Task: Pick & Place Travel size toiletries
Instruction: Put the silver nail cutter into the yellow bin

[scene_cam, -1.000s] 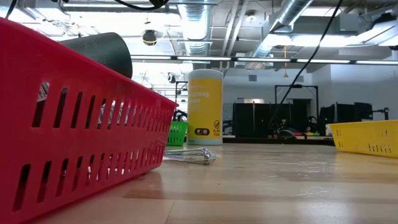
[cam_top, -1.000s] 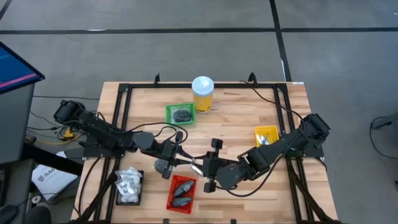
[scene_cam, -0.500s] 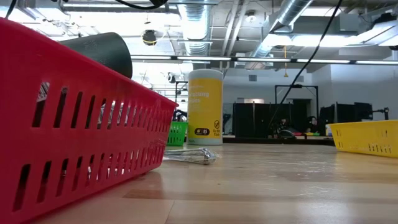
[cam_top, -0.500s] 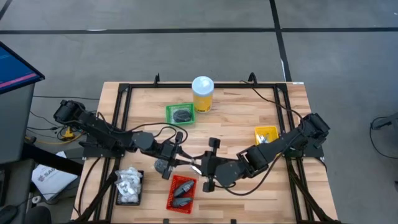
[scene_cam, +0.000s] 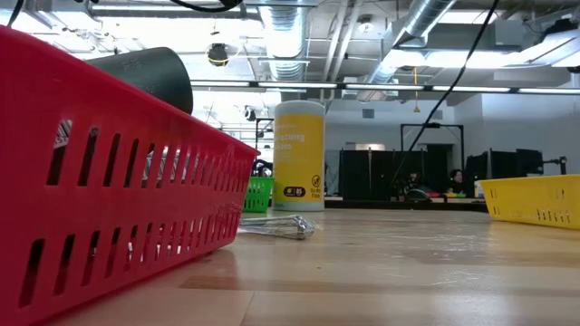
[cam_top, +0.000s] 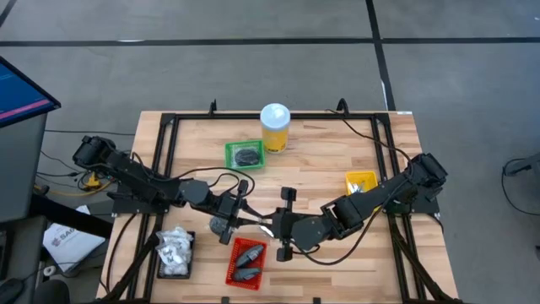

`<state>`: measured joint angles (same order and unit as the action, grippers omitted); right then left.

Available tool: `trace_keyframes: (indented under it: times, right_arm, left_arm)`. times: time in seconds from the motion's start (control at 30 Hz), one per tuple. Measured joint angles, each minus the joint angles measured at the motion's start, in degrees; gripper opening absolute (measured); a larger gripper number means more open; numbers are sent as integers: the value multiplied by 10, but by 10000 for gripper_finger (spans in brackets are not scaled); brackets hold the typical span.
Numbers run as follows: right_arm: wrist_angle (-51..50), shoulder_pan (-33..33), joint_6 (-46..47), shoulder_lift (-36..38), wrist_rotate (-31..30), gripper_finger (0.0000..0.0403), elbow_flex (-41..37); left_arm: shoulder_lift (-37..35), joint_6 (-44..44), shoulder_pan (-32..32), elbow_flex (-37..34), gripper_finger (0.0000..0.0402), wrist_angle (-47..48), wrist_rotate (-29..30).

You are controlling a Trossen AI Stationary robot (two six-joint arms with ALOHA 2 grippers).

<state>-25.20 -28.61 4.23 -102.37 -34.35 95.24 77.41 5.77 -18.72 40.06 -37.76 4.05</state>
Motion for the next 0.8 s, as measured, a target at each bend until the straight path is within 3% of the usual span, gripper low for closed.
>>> trace_keyframes:
  times: [0.27,0.8]
  right_arm:
    - [-6,-3,-5,-1,1,27,0]
    - [-105,-14,68,-1,2,27,0]
  left_arm:
    - [0,-4,0,0,90,0,2]
    - [-3,-3,1,-13,97,14,11]
